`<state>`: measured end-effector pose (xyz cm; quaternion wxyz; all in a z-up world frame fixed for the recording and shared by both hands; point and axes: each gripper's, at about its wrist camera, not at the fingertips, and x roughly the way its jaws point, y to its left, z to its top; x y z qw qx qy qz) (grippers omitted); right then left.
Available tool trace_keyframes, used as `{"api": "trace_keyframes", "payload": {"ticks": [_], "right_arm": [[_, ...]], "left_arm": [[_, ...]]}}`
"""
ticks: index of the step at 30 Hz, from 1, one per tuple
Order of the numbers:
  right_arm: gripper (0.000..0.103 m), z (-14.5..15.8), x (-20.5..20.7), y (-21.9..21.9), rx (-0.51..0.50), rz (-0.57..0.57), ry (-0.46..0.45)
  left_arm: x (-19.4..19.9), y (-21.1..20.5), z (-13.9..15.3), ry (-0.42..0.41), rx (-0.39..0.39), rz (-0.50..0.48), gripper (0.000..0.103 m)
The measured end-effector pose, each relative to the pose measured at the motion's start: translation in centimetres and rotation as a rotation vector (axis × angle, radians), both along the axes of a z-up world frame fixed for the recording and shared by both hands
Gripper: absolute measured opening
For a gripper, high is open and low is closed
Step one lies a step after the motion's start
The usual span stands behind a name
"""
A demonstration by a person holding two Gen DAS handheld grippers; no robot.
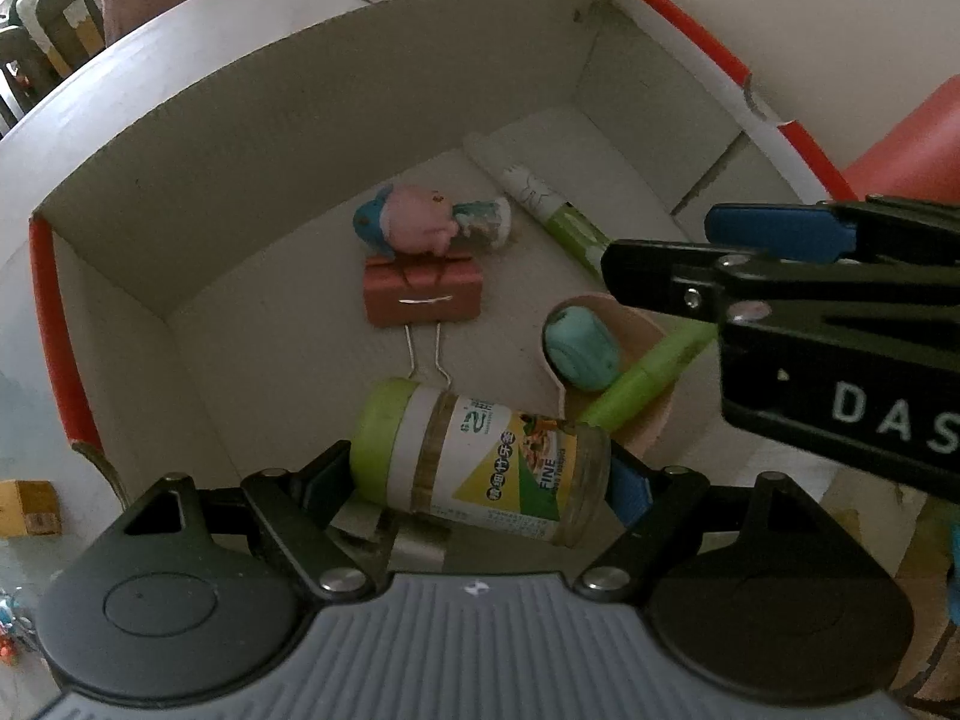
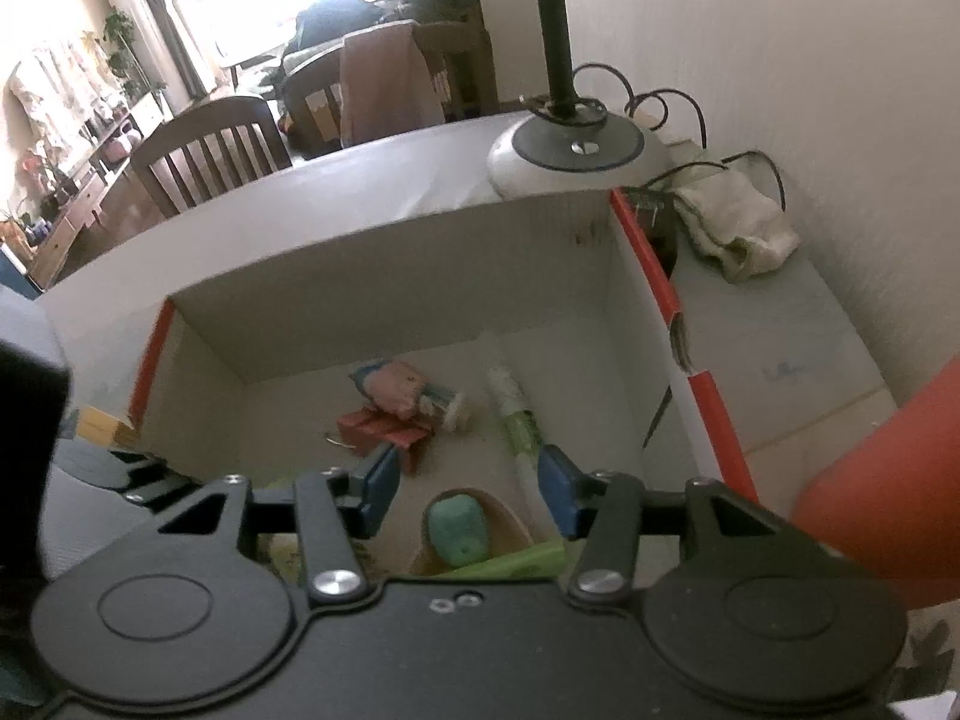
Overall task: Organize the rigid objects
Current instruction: 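Open both tools to drop the jar and marker into the box, then withdraw both tools from the box toward the remaining items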
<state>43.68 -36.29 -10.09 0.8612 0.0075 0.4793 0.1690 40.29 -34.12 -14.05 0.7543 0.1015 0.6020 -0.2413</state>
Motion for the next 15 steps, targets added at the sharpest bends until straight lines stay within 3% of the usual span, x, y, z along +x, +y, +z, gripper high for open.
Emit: {"api": "trace_keyframes", "payload": {"ticks": [8,15], "right_arm": [[0.051,2.2,-1.6,0.1,0.024,-0.009,-0.048],[0.054,5.2,-4.1,-0.1,0.072,-0.013,-0.109]], "left_arm": [[-0.7,0.0,0.8,0.012,-0.091,0.027,0.09],[-2.4,1.5,3.9,-0.058,-0.155,0.035,0.09]]}}
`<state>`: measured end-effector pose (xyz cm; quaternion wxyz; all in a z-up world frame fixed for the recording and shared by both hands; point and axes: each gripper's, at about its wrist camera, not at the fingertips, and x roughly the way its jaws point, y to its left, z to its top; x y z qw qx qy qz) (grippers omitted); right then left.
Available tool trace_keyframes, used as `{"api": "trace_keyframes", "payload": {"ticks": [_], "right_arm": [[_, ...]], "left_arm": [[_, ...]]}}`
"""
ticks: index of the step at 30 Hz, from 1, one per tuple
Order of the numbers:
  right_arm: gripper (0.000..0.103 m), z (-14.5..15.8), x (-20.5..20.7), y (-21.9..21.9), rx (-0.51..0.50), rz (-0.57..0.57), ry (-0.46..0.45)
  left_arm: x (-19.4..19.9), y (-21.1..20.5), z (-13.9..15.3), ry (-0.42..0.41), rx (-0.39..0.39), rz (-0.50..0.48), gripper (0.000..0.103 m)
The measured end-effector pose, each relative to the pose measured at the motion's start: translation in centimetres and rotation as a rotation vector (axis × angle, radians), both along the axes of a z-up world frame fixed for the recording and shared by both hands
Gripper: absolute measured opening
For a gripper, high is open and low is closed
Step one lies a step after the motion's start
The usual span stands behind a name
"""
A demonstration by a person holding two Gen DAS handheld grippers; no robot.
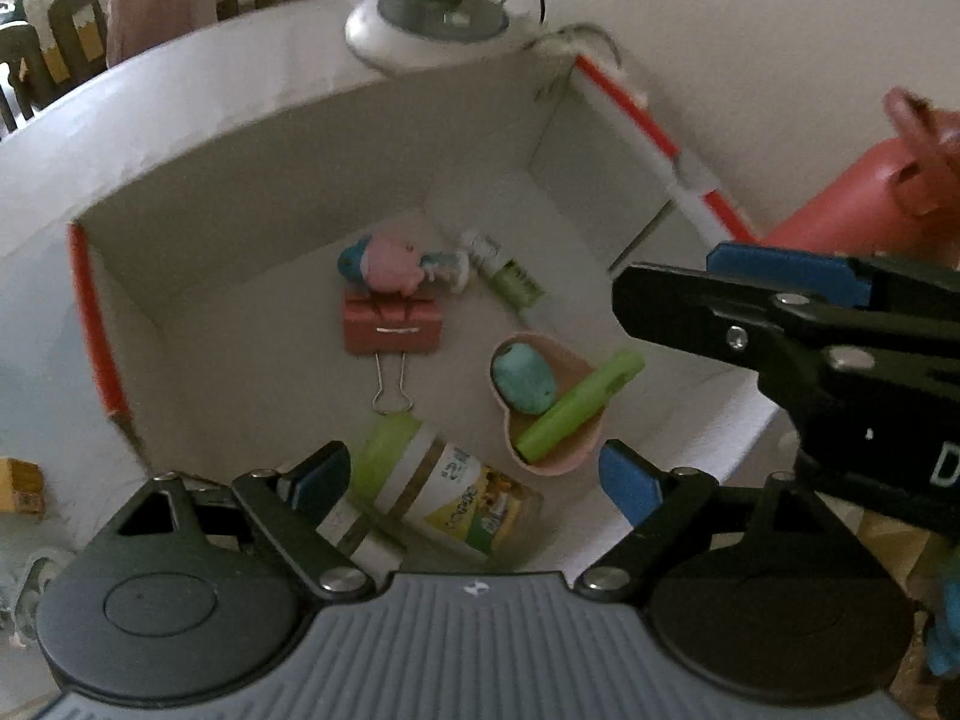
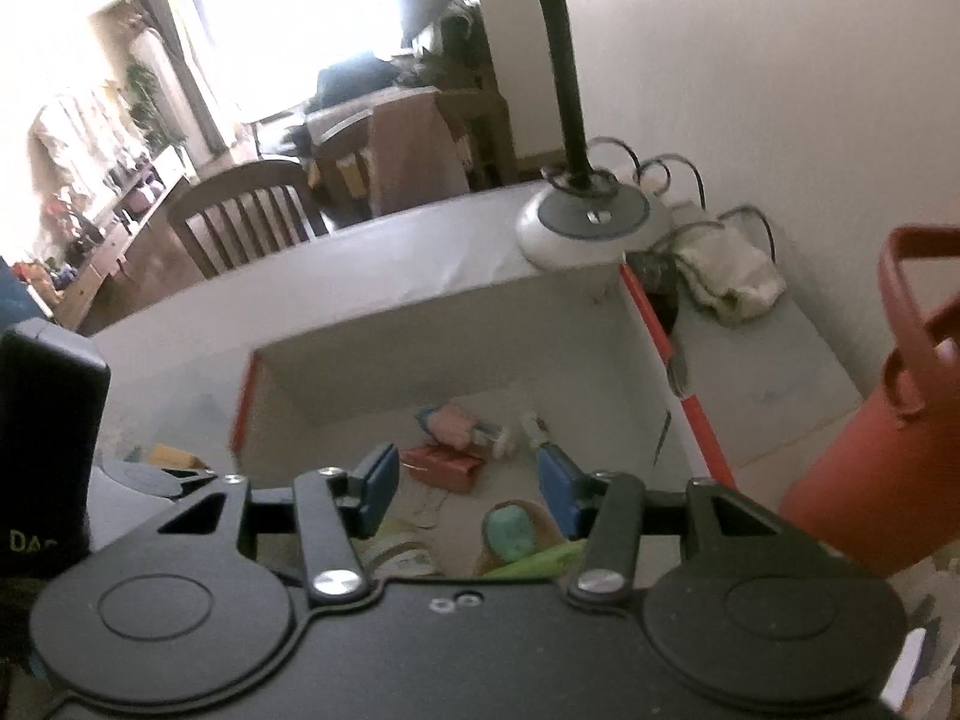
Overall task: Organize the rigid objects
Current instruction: 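Withdraw both tools from the box toward the remaining items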
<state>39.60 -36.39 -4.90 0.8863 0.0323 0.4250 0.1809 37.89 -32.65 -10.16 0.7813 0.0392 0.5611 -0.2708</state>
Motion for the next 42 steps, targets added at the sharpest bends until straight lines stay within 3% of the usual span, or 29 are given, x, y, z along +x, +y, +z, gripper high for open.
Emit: {"api": "trace_keyframes", "payload": {"ticks": [2,17,21,31,42], "right_arm": [[0.06,0.8,-0.9,0.1,0.007,0.004,-0.023],[0.067,3.3,-7.1,5.0,0.032,0.061,-0.071],[0.077,3.4,-8.4,6.6,0.048,0.088,-0.071],[0.088,2.4,-10.6,11.2,0.071,0.144,-0.066],[0.09,0.7,-13.5,16.5,0.08,0.248,-0.082]], "left_arm": [[-0.9,0.6,1.1,-0.041,-0.01,-0.003,0.09],[-6.1,10.0,6.9,-0.295,-0.077,0.062,0.09],[-7.3,13.2,7.6,-0.346,-0.072,0.093,0.09],[-9.6,21.1,7.8,-0.371,-0.097,0.144,0.09],[-10.9,27.7,6.9,-0.393,-0.099,0.18,0.09]]}}
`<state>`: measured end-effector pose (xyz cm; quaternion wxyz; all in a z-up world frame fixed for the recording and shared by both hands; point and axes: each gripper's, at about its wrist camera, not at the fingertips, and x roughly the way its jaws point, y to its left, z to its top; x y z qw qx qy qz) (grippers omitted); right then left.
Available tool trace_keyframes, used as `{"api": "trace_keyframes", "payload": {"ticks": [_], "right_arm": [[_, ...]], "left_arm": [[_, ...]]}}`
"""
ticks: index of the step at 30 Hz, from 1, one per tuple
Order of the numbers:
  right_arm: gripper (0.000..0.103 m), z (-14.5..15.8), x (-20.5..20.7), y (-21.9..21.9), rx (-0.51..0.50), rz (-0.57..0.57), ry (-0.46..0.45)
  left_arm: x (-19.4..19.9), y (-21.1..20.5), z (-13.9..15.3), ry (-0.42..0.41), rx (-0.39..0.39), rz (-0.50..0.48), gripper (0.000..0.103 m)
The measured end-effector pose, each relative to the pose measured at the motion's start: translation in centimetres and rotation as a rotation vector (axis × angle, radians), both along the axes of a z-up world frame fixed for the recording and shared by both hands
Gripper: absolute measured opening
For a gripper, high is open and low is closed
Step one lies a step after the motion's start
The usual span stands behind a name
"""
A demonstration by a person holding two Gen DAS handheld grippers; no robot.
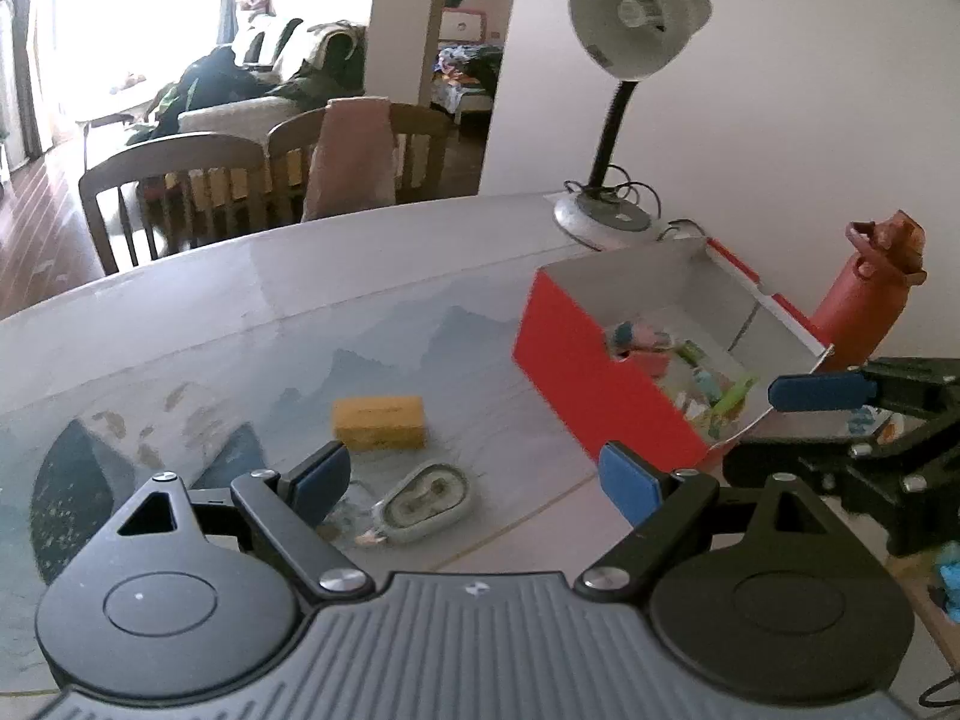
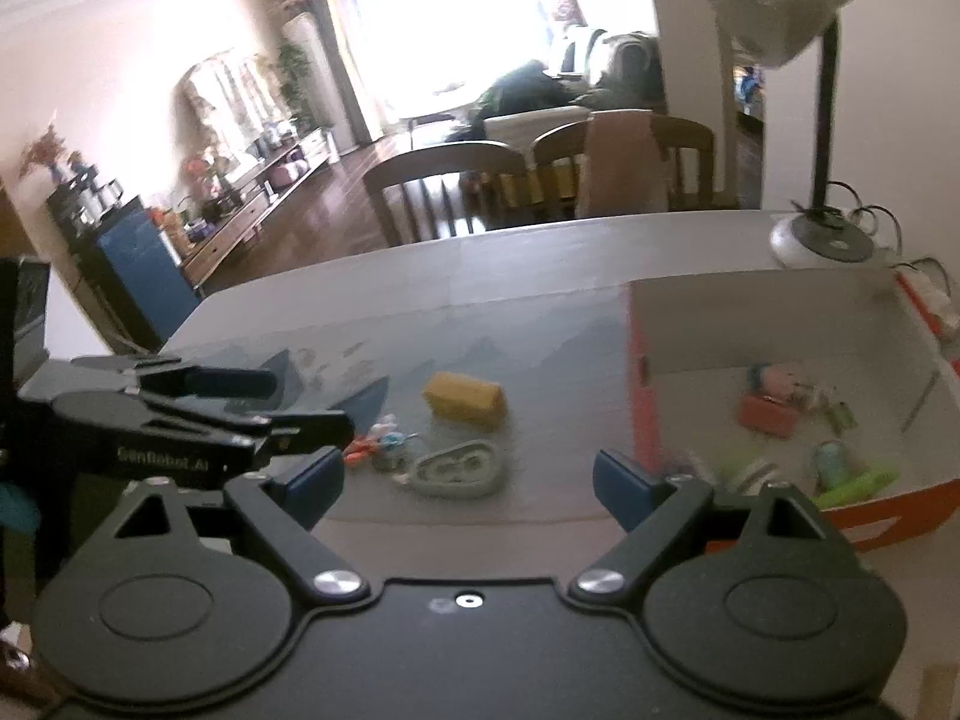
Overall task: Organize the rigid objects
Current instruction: 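Withdraw both tools from the box toward the remaining items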
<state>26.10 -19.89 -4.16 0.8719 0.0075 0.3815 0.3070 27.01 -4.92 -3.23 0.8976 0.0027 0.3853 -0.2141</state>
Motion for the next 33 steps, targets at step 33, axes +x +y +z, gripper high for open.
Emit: {"api": "trace_keyframes", "payload": {"ticks": [33], "right_arm": [[0.089,-9.2,3.3,9.7,-0.268,0.124,0.017]], "left_arm": [[5.0,9.3,-13.6,0.105,0.066,0.158,0.103]]}}
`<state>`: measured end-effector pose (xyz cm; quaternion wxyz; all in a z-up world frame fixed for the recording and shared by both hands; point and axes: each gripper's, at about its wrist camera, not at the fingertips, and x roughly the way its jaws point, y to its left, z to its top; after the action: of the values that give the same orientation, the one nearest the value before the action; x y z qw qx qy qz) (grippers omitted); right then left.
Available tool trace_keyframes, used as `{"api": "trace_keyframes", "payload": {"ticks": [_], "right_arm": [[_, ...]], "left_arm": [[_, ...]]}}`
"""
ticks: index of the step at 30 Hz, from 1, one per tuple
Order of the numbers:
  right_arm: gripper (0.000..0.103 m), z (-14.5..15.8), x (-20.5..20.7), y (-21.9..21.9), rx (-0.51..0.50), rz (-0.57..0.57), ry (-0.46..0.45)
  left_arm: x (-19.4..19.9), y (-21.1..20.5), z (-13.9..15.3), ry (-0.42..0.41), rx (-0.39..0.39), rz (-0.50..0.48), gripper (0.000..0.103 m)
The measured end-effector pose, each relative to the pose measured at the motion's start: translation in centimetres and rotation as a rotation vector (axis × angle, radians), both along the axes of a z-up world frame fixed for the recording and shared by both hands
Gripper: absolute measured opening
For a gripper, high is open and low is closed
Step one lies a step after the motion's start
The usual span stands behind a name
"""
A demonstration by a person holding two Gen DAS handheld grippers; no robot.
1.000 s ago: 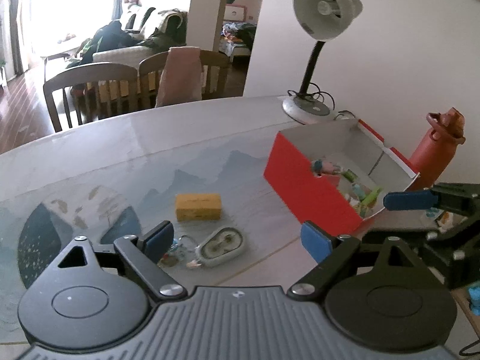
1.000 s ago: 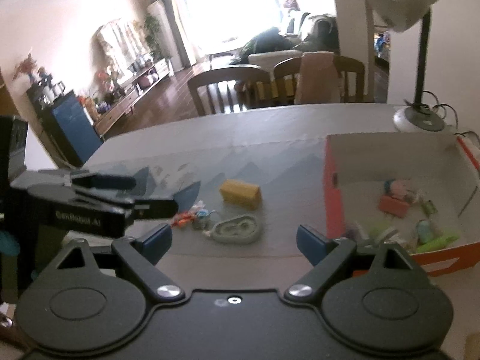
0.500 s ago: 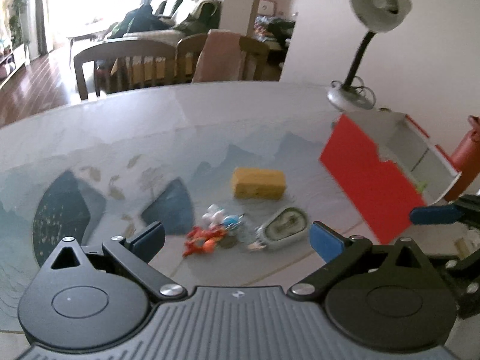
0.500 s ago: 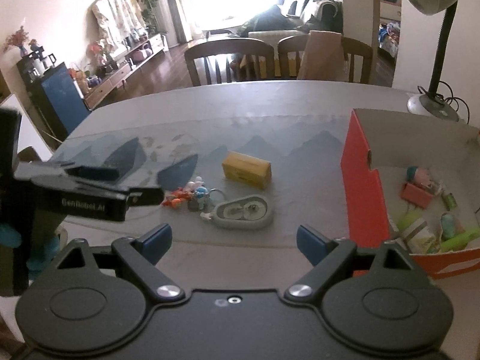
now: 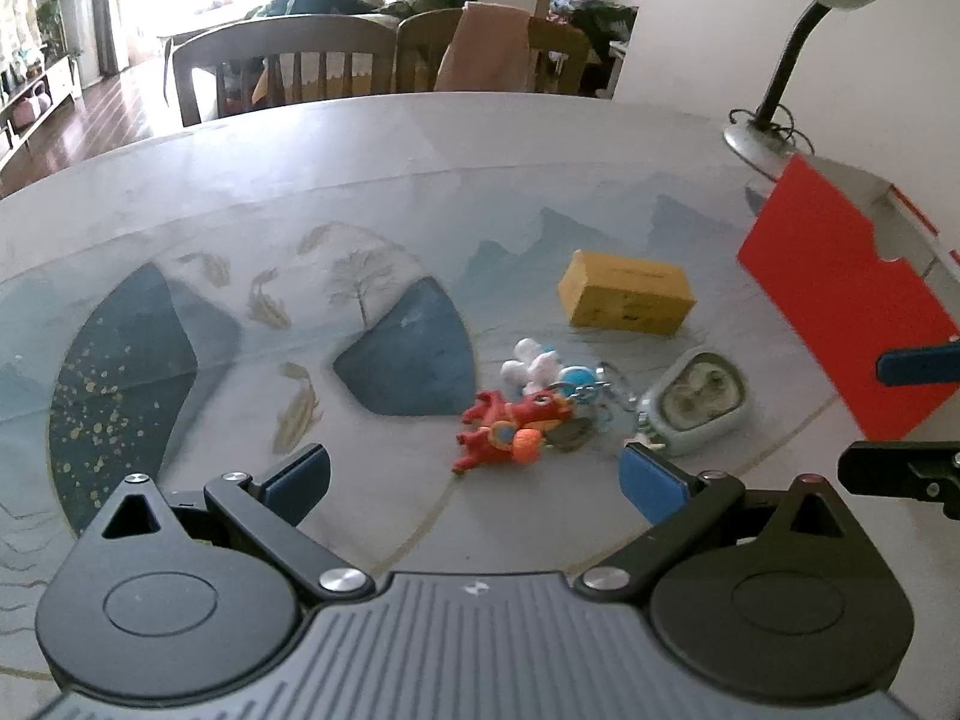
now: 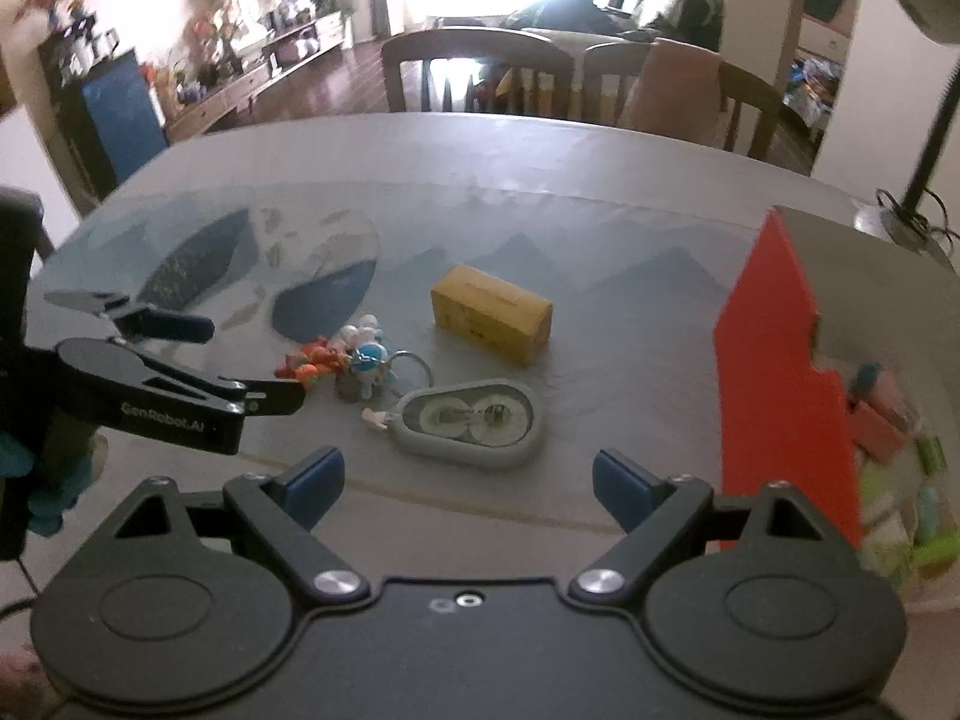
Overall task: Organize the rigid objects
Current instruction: 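Withdraw both tools from the box toward the remaining items, then grasp the red dragon keychain with the left tool while the right tool grasps the correction tape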
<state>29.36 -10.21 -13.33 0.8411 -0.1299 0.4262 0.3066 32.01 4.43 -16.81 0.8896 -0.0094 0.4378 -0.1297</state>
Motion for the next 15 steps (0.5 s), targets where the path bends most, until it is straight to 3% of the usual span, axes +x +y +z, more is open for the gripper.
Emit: {"api": "trace_keyframes", "payload": {"ticks": [11,15], "right_arm": [[0.088,-2.6,2.2,3.4,-0.116,0.234,-0.057],[0.088,-3.2,3.5,4.1,-0.122,0.278,-0.034]], "left_arm": [[1.1,0.1,-1.5,0.004,-0.006,-0.029,0.102],[1.5,-0.1,-1.6,-0.001,-0.014,-0.045,0.102]]}}
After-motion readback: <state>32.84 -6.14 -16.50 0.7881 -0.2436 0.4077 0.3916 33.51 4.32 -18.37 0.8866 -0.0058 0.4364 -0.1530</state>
